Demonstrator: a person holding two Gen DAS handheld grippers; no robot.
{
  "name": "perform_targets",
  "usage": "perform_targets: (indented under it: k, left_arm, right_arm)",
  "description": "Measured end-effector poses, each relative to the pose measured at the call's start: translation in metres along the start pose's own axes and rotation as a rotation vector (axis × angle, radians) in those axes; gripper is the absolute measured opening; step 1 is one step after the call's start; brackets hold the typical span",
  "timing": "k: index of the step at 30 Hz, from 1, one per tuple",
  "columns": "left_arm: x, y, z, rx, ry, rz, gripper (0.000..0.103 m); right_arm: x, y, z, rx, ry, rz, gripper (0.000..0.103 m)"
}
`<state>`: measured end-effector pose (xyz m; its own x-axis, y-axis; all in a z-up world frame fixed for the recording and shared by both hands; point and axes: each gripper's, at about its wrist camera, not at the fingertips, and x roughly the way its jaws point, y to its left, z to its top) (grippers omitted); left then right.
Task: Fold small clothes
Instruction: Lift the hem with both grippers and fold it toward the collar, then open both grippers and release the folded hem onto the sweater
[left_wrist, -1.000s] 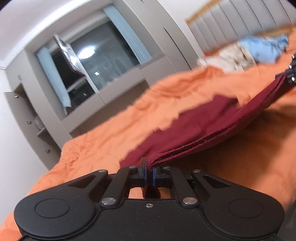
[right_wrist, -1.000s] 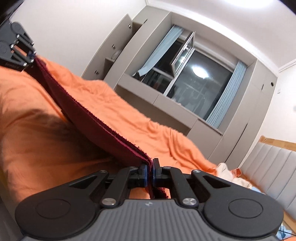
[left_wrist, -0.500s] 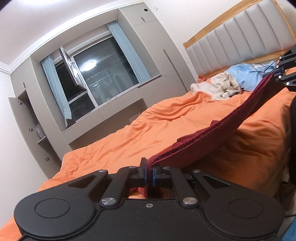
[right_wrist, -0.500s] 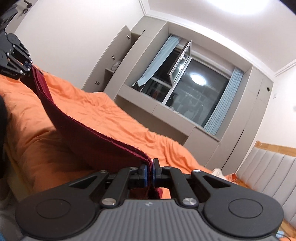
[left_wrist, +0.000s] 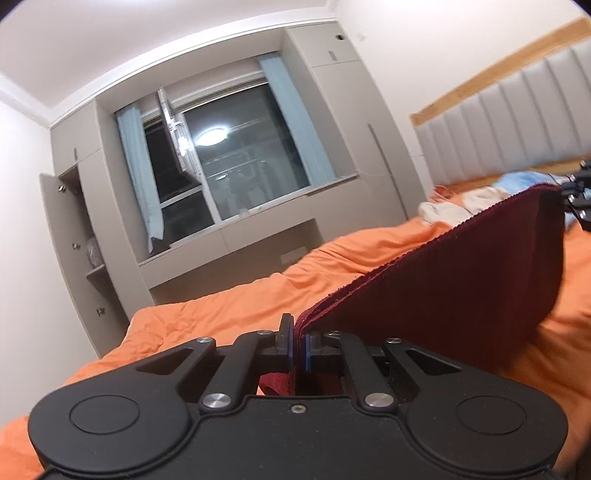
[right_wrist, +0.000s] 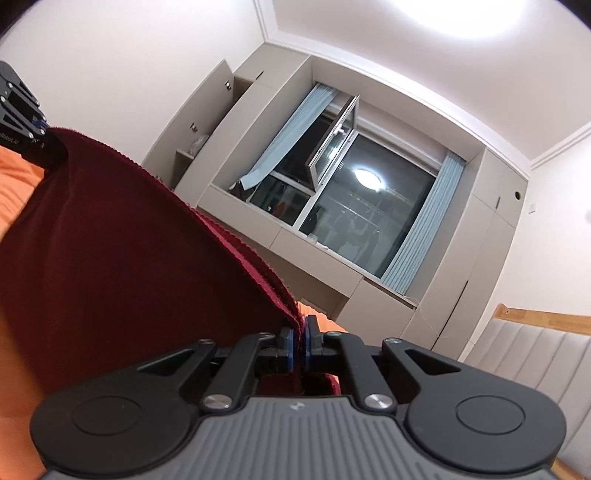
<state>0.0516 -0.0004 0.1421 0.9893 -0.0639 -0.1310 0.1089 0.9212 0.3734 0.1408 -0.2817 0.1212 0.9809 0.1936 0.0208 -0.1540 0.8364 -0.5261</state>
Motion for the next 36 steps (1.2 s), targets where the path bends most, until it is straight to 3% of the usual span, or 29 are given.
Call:
perform_targets:
  k: [5,11,18,22,27,30,33,35,36]
  left_arm:
    - [0.073,0.009,0.007,-0.027,0.021,0.032,0.006]
    - [0.155,0.007,-0.003,-0.007,0.063,0.079,0.006]
    - [0.258,0.017,-0.036,-0.071,0.218,0.076,0.006]
    - [0.296,0.020,-0.062,-0.099,0.327,0.064,0.006]
    - [0.326,0.021,-0.085,-0.127,0.446,0.050,0.006]
    - [0.332,0.022,-0.092,-0.144,0.473,0.038,0.008]
    - [0.335,0.025,-0.093,-0.175,0.495,0.035,0.018]
    - [0.334,0.030,-0.094,-0.214,0.507,0.024,0.023]
    - [0.333,0.034,-0.094,-0.243,0.515,0.016,0.026]
  right_arm:
    - [0.081,0.006,-0.016,0.018,0.054,0.006,0.006]
    - [0.165,0.015,-0.044,0.066,0.195,0.089,0.006]
    - [0.222,0.036,-0.070,0.023,0.295,0.150,0.006]
    - [0.236,0.054,-0.086,-0.005,0.364,0.191,0.006]
    - [0.240,0.060,-0.102,0.036,0.432,0.209,0.022]
    - [0.241,0.056,-0.105,0.053,0.453,0.219,0.032]
    - [0.238,0.051,-0.101,0.054,0.451,0.216,0.059]
    - [0.235,0.048,-0.099,0.056,0.445,0.215,0.084]
    - [0.232,0.046,-0.097,0.053,0.437,0.208,0.089]
